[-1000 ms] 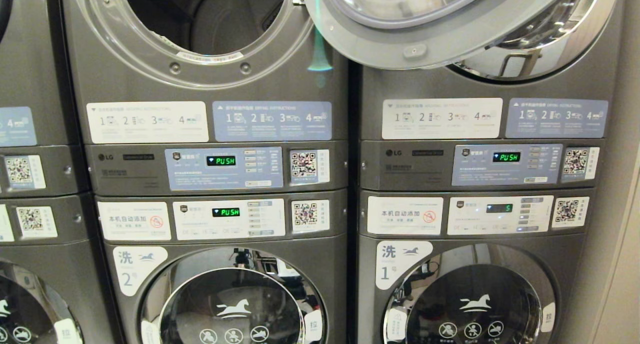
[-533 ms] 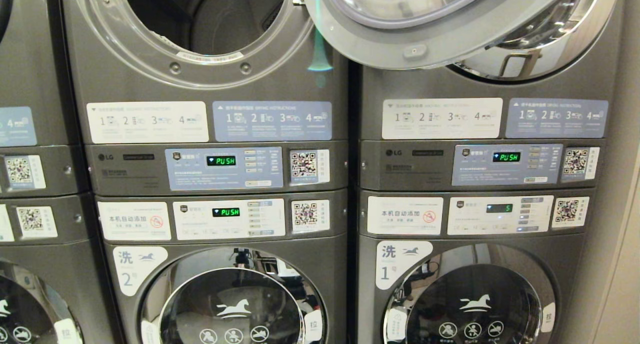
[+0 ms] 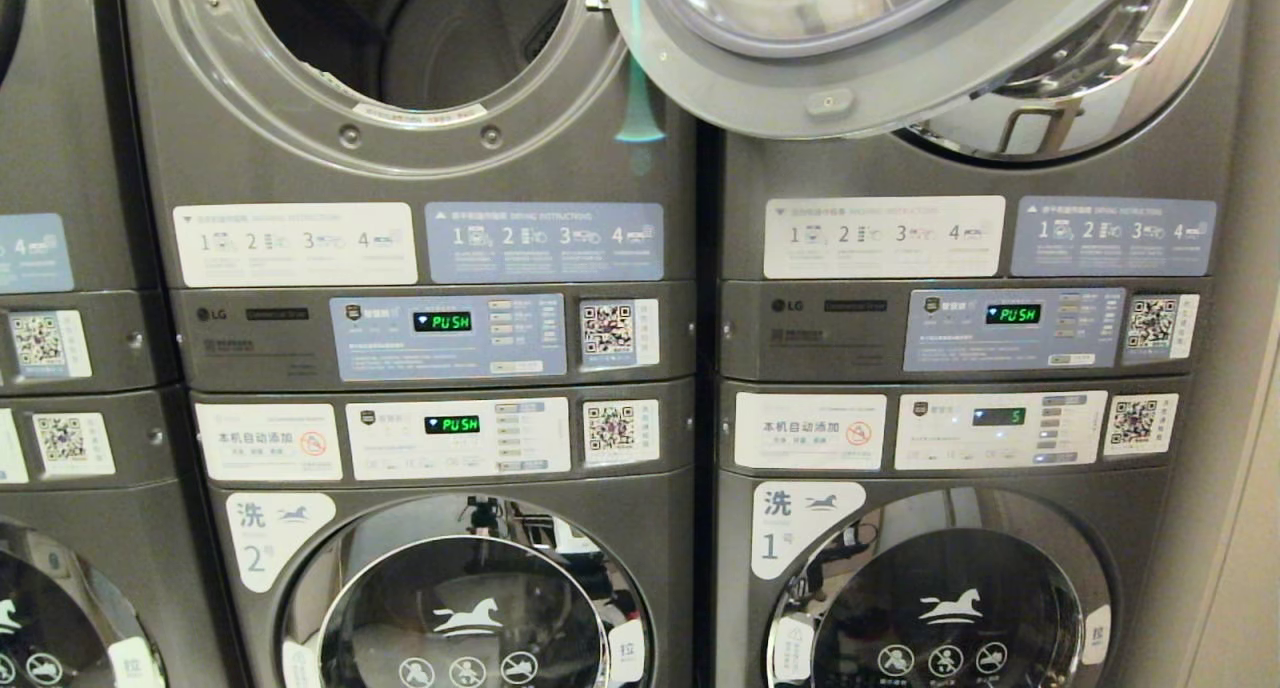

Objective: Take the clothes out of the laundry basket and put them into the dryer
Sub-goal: Take the clothes out of the basket

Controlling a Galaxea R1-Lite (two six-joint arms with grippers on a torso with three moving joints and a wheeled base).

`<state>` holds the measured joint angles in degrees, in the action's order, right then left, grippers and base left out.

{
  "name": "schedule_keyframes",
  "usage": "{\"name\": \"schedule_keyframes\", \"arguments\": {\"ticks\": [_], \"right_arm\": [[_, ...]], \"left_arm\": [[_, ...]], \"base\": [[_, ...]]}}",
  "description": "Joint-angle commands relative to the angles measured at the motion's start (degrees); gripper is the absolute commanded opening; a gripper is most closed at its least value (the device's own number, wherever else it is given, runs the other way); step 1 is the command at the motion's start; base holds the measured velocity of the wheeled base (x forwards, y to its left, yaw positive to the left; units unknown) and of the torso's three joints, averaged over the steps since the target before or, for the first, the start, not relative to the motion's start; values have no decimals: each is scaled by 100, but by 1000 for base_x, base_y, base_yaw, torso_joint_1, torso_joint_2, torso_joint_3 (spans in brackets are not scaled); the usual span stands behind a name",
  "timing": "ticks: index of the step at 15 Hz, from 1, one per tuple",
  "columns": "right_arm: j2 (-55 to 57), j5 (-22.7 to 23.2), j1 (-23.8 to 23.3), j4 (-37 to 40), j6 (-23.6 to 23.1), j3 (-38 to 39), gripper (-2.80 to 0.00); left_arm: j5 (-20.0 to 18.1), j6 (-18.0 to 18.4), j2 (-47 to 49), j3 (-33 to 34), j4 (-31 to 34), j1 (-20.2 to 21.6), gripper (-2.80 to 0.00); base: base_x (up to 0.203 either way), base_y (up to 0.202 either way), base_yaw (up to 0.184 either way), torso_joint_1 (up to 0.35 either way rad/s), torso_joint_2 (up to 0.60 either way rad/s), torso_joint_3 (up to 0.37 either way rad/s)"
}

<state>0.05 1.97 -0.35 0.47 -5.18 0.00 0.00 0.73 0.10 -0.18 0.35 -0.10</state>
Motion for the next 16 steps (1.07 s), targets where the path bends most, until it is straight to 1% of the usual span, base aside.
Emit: {"name": "schedule_keyframes", "arguments": {"ticks": [1,16], "right_arm": [[4,5,0,-3,0,-8,0],[4,5,0,-7,17,0,0]], "left_arm": [[0,-3,-10,1,0,1,-280],[9,-66,-10,9,-37,1,-280]], "base": [[0,0,0,0,0,0],[0,0,0,0,0,0]]}}
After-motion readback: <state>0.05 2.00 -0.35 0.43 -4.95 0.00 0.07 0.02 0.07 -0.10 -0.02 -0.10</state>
